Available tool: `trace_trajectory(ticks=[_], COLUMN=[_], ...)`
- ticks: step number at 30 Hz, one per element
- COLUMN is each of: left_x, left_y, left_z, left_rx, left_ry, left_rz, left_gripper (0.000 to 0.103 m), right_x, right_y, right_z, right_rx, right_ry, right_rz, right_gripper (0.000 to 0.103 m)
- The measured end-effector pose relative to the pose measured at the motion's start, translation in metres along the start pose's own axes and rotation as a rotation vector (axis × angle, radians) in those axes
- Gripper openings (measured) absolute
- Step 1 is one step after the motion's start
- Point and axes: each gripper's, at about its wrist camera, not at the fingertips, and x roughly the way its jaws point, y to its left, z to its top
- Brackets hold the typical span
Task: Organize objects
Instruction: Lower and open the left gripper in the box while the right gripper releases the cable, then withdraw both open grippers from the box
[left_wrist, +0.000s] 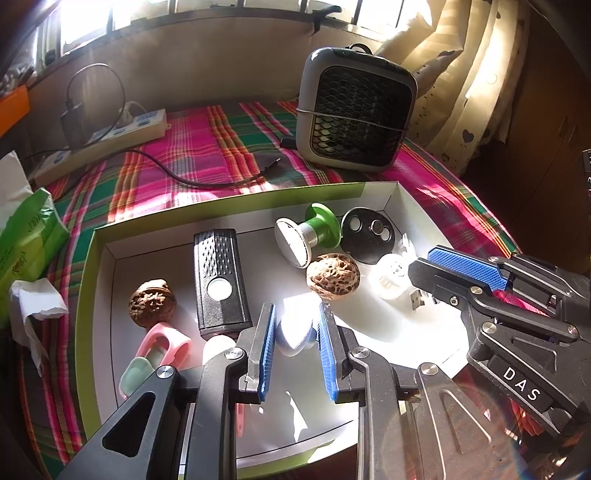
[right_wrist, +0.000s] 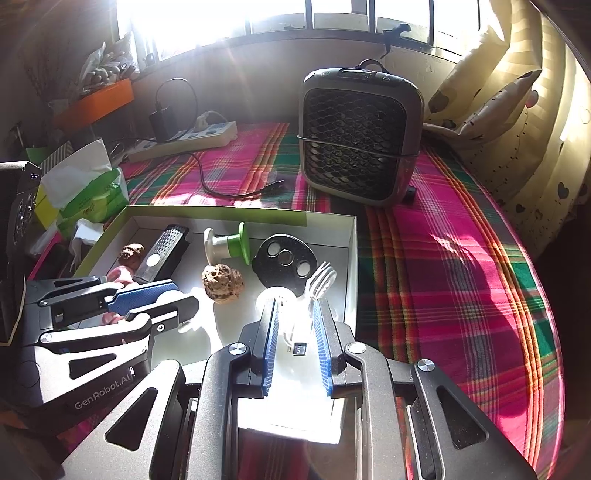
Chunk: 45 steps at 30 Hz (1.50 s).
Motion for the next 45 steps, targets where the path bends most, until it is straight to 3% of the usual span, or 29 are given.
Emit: trace_trajectory(ticks=[15,21,26,45], left_x=[-0.003,-0.010,-0.020,-0.066], left_y=[-0.002,-0.004,-0.005,-0.017], left_z=[-0.001,-0.002,-0.005,-0.034], left_rx=[0.002,0.006,0.000,-0.016], left_ry=[-0.006,-0.015,-0.031,-0.099], left_rz=[0.017,0.035,0.044,0.126], left_gripper=[0.032,0.036,0.036,0.037], right_x=[-0.004,-0.008,-0.017,-0.051], right_y=[-0.001,0.001,0.002,0.016], right_z=[-0.001,-0.002,-0.005,-0.026], right_rx=[0.016,0.020,0.021,0.017], right_ry=[-0.008,-0.014,-0.026,-0.056], right_rz=[-0.005,-0.005,0.000,-0.007], right_gripper=[0.023,0.033,0.043,0.048])
